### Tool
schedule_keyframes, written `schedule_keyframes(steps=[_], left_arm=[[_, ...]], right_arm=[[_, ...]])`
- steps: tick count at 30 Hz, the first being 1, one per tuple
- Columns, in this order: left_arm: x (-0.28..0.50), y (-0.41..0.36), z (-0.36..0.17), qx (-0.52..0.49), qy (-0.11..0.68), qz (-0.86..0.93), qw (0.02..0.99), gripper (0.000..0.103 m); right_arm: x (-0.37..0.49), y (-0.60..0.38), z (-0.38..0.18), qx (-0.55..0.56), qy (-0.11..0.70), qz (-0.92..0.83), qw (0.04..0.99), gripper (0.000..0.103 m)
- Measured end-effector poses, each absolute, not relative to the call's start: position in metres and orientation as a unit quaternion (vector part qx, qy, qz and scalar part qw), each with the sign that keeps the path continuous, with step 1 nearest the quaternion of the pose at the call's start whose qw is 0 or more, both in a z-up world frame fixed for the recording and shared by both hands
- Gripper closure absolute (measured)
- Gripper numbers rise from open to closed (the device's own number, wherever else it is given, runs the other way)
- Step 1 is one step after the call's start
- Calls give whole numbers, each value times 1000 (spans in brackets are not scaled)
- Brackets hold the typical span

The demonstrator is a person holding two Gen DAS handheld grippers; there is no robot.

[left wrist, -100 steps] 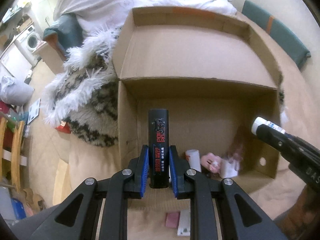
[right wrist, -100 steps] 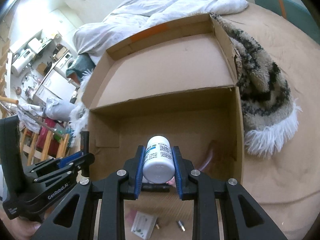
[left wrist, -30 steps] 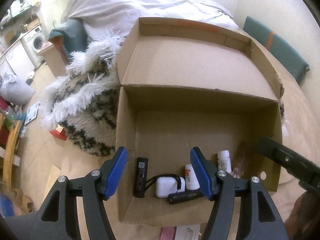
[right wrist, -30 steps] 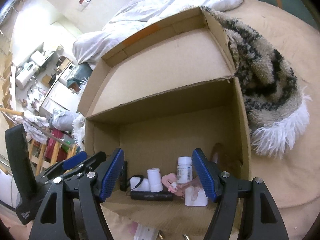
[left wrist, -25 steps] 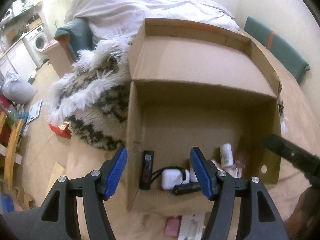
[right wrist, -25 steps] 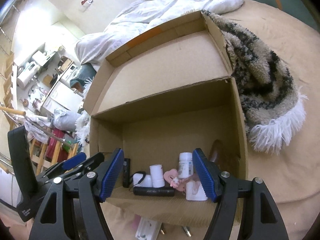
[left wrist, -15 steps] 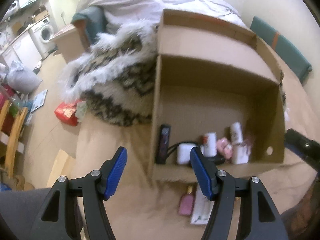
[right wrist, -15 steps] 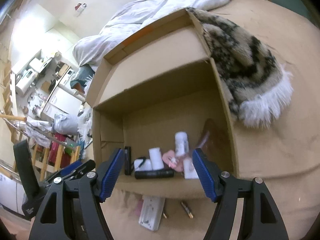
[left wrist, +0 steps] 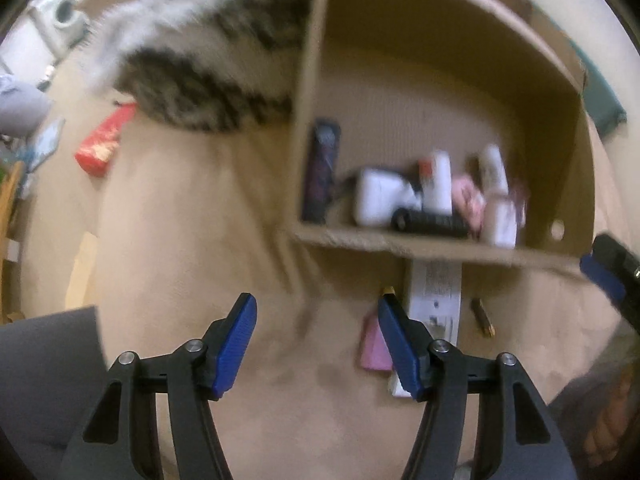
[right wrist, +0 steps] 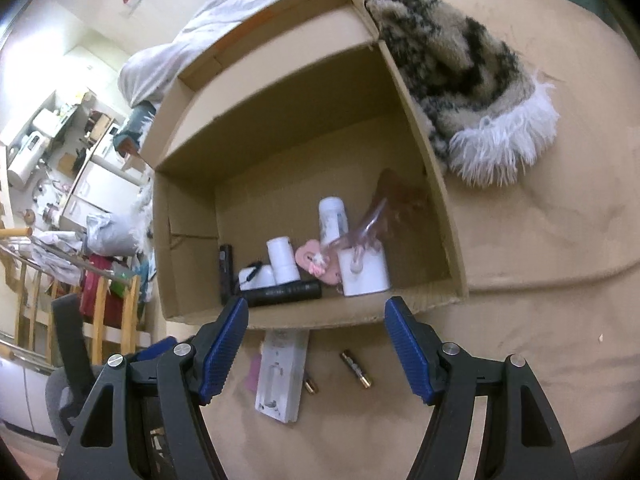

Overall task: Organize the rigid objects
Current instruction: 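Withdraw both open grippers from the box toward the remaining items, then grasp the pink perfume bottle with the left gripper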

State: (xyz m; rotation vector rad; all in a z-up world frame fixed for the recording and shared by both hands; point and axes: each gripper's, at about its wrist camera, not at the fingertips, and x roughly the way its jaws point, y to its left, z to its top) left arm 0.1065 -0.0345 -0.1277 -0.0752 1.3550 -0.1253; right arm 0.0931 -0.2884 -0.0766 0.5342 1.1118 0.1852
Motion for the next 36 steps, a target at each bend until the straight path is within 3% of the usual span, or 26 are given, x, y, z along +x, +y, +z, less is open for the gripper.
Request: schedule_keyframes(steps=[2, 15, 17, 26, 28, 30, 36], left_arm=[[108, -41, -143, -44, 650, -72, 756, 57], [102, -74, -181, -20, 702, -110, 704, 64], [101, -78, -180, -16, 698, -116, 706, 80], [101, -65, -173, -25, 695, -85, 713, 80], [104, -58, -170, -29, 692, -75, 717, 80], [105, -53, -166, -37, 688, -70, 721, 80], [108, -40, -160, -49, 683, -63, 726, 80]], right_arm=[[93, -285, -78, 241, 523, 86, 813, 28], [89, -274, -77, 200, 532, 91, 818, 28], [87, -274, -79, 200, 536, 94, 815, 28], [85, -257, -103, 200, 582, 125, 778, 29], [89, -256, -115, 190, 601, 114, 768, 41], [95, -255, -128, 191, 620, 107, 753, 45], [105, -238, -169, 145, 675, 93, 717, 50]])
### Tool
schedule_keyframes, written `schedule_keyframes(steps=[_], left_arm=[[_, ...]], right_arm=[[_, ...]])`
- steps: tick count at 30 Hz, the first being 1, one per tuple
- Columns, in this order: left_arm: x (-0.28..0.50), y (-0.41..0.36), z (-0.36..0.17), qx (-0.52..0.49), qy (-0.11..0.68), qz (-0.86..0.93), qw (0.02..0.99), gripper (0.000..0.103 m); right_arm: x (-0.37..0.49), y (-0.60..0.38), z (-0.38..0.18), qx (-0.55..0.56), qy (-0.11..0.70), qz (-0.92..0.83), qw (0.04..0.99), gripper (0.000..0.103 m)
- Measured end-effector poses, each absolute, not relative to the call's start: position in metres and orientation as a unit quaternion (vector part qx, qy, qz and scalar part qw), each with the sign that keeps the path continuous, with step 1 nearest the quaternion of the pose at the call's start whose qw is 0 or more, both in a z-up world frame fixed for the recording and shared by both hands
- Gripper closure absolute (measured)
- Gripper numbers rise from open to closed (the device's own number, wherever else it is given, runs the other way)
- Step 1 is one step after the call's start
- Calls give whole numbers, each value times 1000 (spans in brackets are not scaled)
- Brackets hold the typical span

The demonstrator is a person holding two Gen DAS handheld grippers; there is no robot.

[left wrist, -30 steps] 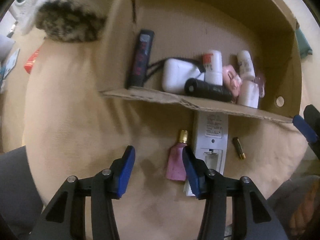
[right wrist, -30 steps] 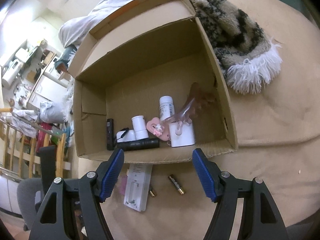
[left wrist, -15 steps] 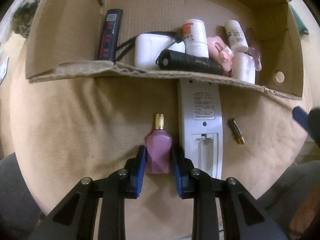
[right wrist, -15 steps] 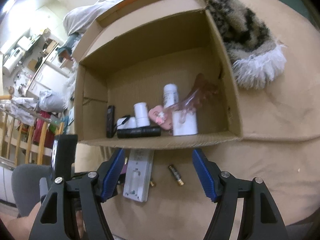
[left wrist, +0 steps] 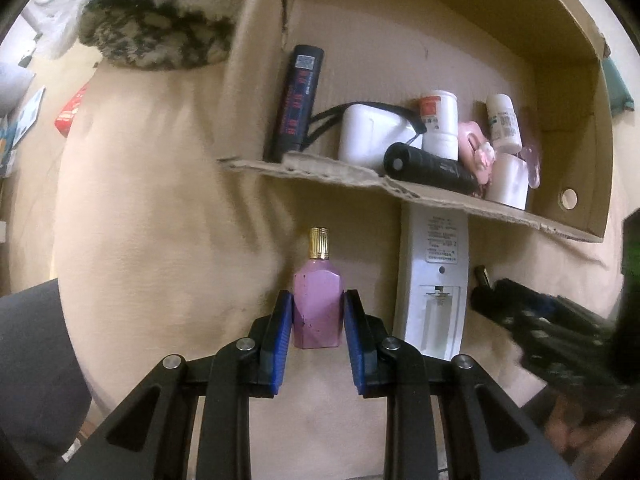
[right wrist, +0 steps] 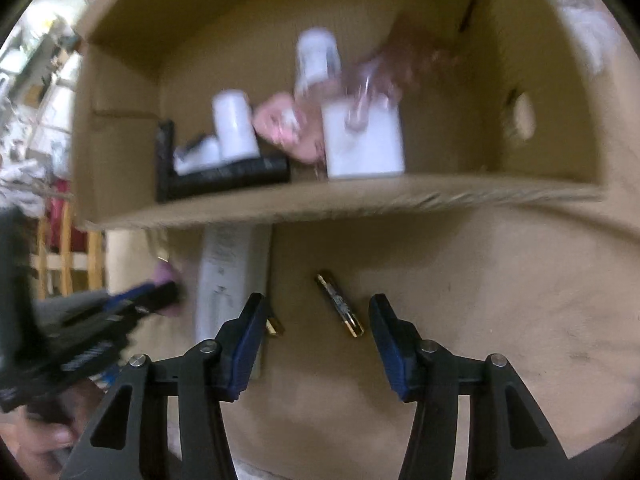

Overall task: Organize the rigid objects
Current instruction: 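Grasp the pink perfume bottle with the left gripper, then grasp the gold battery with the right gripper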

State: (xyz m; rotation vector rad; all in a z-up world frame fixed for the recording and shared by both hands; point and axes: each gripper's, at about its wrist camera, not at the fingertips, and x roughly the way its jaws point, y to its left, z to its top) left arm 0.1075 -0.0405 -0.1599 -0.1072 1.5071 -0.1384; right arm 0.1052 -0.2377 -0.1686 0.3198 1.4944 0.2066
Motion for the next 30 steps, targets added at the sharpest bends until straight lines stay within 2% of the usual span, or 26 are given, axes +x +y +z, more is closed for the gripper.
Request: schedule_keyframes(steps=[3, 5, 6, 7, 22, 30], left_arm=[[107, -33, -155, -50, 679, -60, 730, 80], [103, -30, -149, -48, 671, -57, 737, 80], [100, -34, -146, -49, 669, -57, 740, 80], [101, -32, -144, -51, 667, -57, 741, 80], [84, -37, -128, -19, 641, -48, 766, 80], [66, -36, -84, -18, 577, -50, 815, 80]], right_arm=[[106, -224, -175, 86, 680, 89, 722, 55], [105, -217, -174, 46, 674, 85, 732, 70], [104, -215, -173, 35, 671, 87, 735, 88], [104, -215, -173, 32, 670, 91, 736, 92], [82, -224, -142, 77, 633, 98, 764, 92], [69, -236, -110, 118, 591, 106, 791, 92]])
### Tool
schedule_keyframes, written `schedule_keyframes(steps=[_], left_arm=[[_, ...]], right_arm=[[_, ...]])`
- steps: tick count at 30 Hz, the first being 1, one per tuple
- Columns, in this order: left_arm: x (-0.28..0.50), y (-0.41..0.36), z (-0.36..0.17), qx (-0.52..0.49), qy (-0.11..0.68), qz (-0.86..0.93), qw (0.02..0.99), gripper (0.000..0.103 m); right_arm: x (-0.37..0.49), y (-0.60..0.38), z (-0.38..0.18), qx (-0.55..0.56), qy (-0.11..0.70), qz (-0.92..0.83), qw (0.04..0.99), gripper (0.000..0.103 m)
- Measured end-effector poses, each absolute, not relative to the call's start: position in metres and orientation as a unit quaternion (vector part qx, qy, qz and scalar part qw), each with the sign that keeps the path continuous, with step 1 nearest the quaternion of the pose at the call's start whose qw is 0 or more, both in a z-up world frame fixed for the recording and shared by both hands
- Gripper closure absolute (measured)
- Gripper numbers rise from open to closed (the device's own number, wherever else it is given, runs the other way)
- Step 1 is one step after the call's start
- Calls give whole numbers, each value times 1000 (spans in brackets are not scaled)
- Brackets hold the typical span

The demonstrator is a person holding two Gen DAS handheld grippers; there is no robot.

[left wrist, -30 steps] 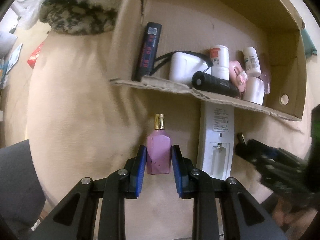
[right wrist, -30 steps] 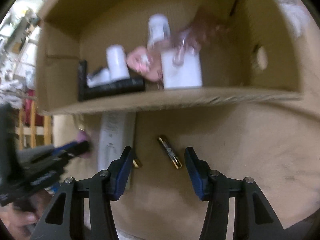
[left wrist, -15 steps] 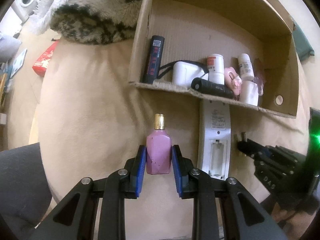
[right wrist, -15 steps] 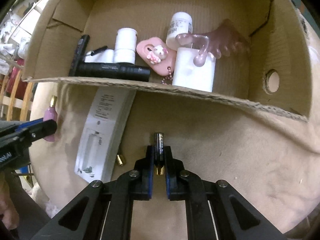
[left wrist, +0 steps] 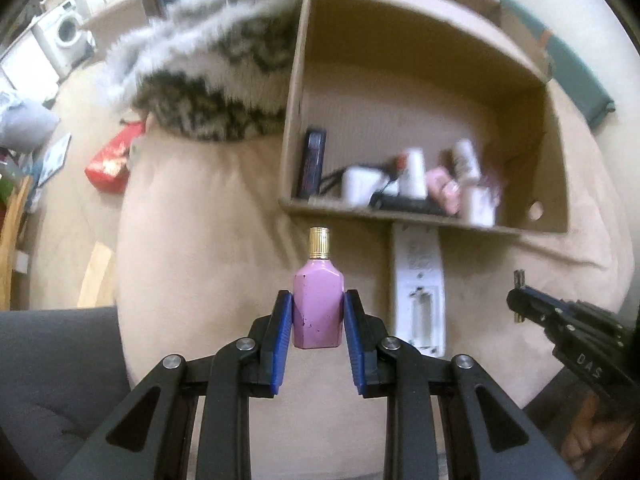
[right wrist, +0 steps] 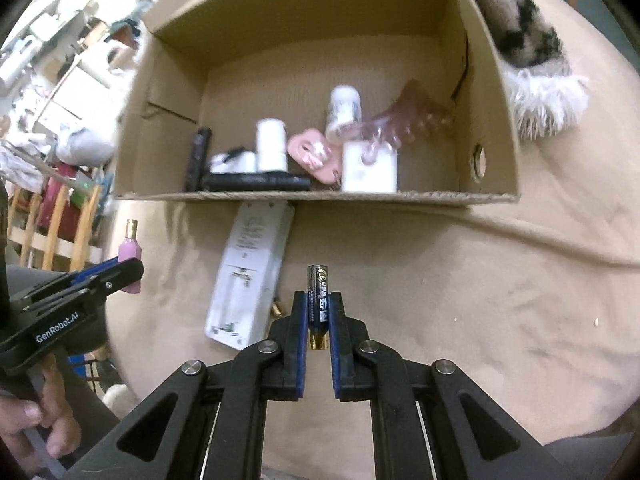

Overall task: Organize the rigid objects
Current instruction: 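Carry the perfume bottle and battery into the box and lower them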

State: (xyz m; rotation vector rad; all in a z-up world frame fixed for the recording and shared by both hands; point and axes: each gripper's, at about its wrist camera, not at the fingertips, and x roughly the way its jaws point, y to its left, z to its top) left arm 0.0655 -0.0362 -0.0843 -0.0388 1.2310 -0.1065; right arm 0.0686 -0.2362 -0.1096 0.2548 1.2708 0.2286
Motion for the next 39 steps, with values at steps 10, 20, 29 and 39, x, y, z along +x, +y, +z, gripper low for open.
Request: schedule_keyframes(steps=[10, 20, 29, 39], left_arm=[[88, -45, -21, -13, 528, -63, 847, 80], [126, -59, -2, -4, 508, -71, 859, 80], [160, -69, -21, 3, 516, -73, 854, 80], [184, -86, -70, 27, 539, -92, 837, 80]], right_arm=[[70, -241, -46, 119, 524, 121, 835, 92], [104, -238, -13, 114, 486, 132, 856, 92], [144, -250, -18, 118, 482, 124, 859, 92], [167, -277, -65, 169, 503, 123, 839, 92]])
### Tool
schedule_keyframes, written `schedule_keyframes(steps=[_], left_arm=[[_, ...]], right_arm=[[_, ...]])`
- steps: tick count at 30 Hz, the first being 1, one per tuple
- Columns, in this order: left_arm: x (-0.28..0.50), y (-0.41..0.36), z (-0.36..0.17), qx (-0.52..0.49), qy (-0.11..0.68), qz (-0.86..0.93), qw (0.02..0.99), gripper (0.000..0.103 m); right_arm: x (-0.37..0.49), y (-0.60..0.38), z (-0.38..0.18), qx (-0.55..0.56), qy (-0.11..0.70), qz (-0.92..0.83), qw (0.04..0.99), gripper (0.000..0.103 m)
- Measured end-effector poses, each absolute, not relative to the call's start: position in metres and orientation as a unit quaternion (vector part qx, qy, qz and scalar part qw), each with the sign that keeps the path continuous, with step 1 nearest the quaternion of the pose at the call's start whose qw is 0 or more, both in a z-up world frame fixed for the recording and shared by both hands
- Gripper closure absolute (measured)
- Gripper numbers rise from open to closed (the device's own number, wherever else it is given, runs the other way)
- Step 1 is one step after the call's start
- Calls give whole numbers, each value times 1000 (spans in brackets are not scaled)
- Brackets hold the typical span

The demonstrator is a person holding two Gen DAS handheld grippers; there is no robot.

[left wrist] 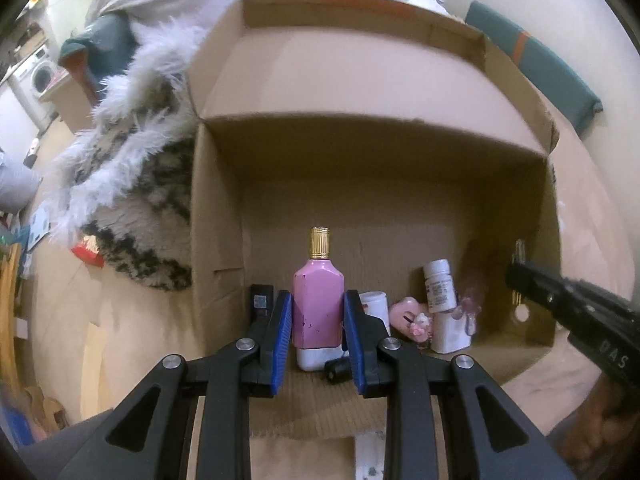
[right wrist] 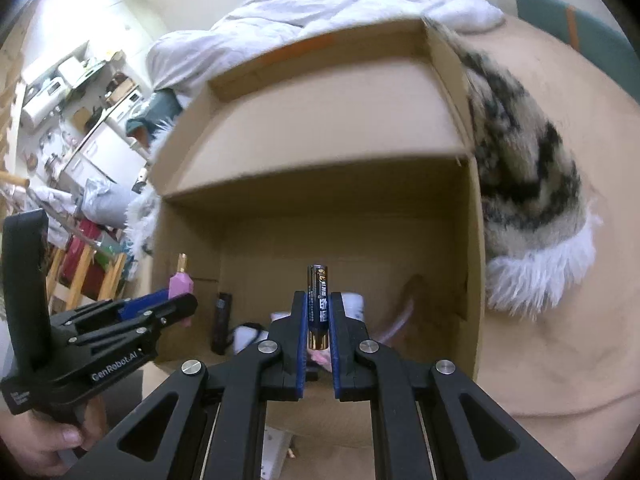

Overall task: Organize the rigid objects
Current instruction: 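Carry the perfume bottle and battery into the box and lower them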

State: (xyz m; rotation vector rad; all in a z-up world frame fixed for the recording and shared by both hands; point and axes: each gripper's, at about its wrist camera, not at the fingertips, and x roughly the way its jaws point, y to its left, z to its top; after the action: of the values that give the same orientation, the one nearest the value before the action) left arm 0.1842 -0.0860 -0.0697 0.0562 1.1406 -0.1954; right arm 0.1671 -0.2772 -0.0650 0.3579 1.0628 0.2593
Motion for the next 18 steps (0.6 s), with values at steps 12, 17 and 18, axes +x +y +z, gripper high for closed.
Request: schedule_keyframes(steps=[12, 17, 18], left_arm=[[191, -83, -91, 20, 547, -82, 833, 80], [191, -87, -102, 20, 559, -80, 825, 80], [191, -88, -105, 21, 560, -78, 824, 80]], right_arm=[[182, -267, -90, 187, 528, 144, 816, 92], [183, -264, -96, 177, 541, 137, 810, 92], [183, -264, -96, 175, 541, 137, 811, 92]])
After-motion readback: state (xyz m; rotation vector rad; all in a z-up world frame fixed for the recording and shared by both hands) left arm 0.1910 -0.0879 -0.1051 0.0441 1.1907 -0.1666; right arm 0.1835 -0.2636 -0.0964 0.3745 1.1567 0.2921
